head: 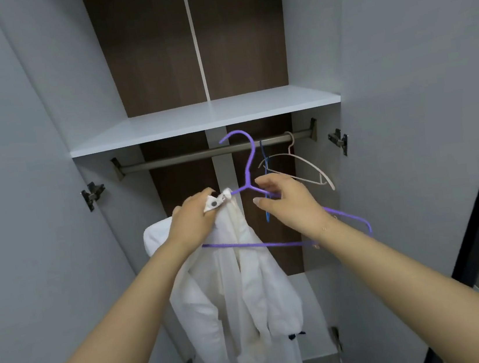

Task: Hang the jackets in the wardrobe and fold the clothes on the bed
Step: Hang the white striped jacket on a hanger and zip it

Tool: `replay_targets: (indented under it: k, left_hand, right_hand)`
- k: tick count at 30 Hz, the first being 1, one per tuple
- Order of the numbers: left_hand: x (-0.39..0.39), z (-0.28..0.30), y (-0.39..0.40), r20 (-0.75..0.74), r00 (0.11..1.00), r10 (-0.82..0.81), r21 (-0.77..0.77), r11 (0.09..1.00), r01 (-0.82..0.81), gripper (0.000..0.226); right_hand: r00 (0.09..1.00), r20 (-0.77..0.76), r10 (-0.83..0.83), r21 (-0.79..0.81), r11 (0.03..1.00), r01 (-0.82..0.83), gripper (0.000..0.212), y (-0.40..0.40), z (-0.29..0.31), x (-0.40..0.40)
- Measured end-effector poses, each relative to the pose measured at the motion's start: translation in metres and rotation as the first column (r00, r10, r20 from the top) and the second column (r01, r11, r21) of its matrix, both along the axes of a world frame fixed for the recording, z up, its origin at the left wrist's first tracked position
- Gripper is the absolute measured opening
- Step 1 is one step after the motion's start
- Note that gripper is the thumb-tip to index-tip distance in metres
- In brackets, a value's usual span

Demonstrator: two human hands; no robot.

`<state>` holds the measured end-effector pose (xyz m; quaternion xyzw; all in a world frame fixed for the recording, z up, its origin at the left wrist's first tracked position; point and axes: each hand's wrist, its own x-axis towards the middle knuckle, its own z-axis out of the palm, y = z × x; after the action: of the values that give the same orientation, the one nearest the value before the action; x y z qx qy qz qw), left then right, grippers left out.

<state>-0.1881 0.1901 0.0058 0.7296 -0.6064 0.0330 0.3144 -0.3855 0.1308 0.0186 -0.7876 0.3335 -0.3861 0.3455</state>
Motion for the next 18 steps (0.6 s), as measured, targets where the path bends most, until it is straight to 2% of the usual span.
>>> replay_targets:
  k: [2, 3, 4, 5, 7, 8, 9, 11, 13, 14, 16, 17, 18]
  left_hand:
    - [0.008, -0.001, -0.007, -0.069, 0.995, 0.078, -0.039, 0.996, -0.081, 0.025]
    - [0.011, 0.000, -0.009, -0.097, 0.989, 0.110, -0.054, 0.992, -0.116, 0.028]
    - [0.014, 0.000, -0.011, -0.115, 0.984, 0.135, -0.068, 0.987, -0.143, 0.033]
    - [0.015, 0.002, -0.013, -0.127, 0.980, 0.152, -0.081, 0.983, -0.163, 0.037]
    - [0.014, 0.004, -0.015, -0.168, 0.972, 0.161, -0.108, 0.978, -0.181, 0.043]
    - [0.012, 0.006, -0.015, -0.200, 0.967, 0.155, -0.123, 0.976, -0.181, 0.044]
    - [0.009, 0.007, -0.015, -0.237, 0.961, 0.143, -0.137, 0.974, -0.179, 0.044]
    - [0.003, 0.010, -0.012, -0.306, 0.944, 0.124, -0.154, 0.972, -0.178, 0.043]
    - [-0.002, 0.013, -0.006, -0.363, 0.925, 0.113, -0.162, 0.970, -0.182, 0.044]
    - [-0.002, 0.014, -0.001, -0.391, 0.914, 0.107, -0.167, 0.968, -0.185, 0.043]
    - [0.003, 0.015, 0.008, -0.433, 0.896, 0.096, -0.175, 0.966, -0.188, 0.041]
    - [0.008, 0.014, 0.015, -0.451, 0.887, 0.097, -0.173, 0.966, -0.193, 0.040]
    - [0.015, 0.013, 0.021, -0.467, 0.878, 0.103, -0.167, 0.965, -0.202, 0.039]
  right_hand:
    - [0.996, 0.086, -0.027, -0.204, 0.978, 0.044, 0.032, 0.011, -0.018, -0.014]
    - [0.994, 0.110, 0.003, -0.241, 0.970, 0.024, 0.028, 0.015, -0.032, -0.018]
    - [0.993, 0.109, 0.046, -0.201, 0.979, -0.023, 0.023, 0.018, -0.049, -0.019]
    - [0.992, 0.092, 0.085, -0.093, 0.993, -0.076, 0.019, 0.021, -0.066, -0.018]
    - [0.987, -0.053, 0.152, 0.182, 0.973, -0.140, 0.013, 0.024, -0.106, -0.009]
    - [0.970, -0.178, 0.168, 0.275, 0.955, -0.115, 0.023, 0.025, -0.127, -0.002]
    - [0.944, -0.276, 0.181, 0.334, 0.939, -0.082, 0.043, 0.026, -0.147, 0.004]
    - [0.935, -0.312, 0.168, 0.391, 0.920, -0.035, 0.078, 0.027, -0.182, 0.018]
    - [0.946, -0.308, 0.100, 0.409, 0.912, 0.037, 0.090, 0.028, -0.209, 0.031]
    - [0.945, -0.322, 0.054, 0.394, 0.915, 0.082, 0.084, 0.027, -0.219, 0.036]
    - [0.959, -0.281, -0.038, 0.367, 0.919, 0.144, 0.045, 0.017, -0.228, 0.040]
    - [0.978, -0.202, -0.053, 0.389, 0.912, 0.130, 0.020, 0.009, -0.228, 0.038]
    - [0.991, -0.121, -0.051, 0.400, 0.912, 0.096, 0.017, -0.001, -0.223, 0.034]
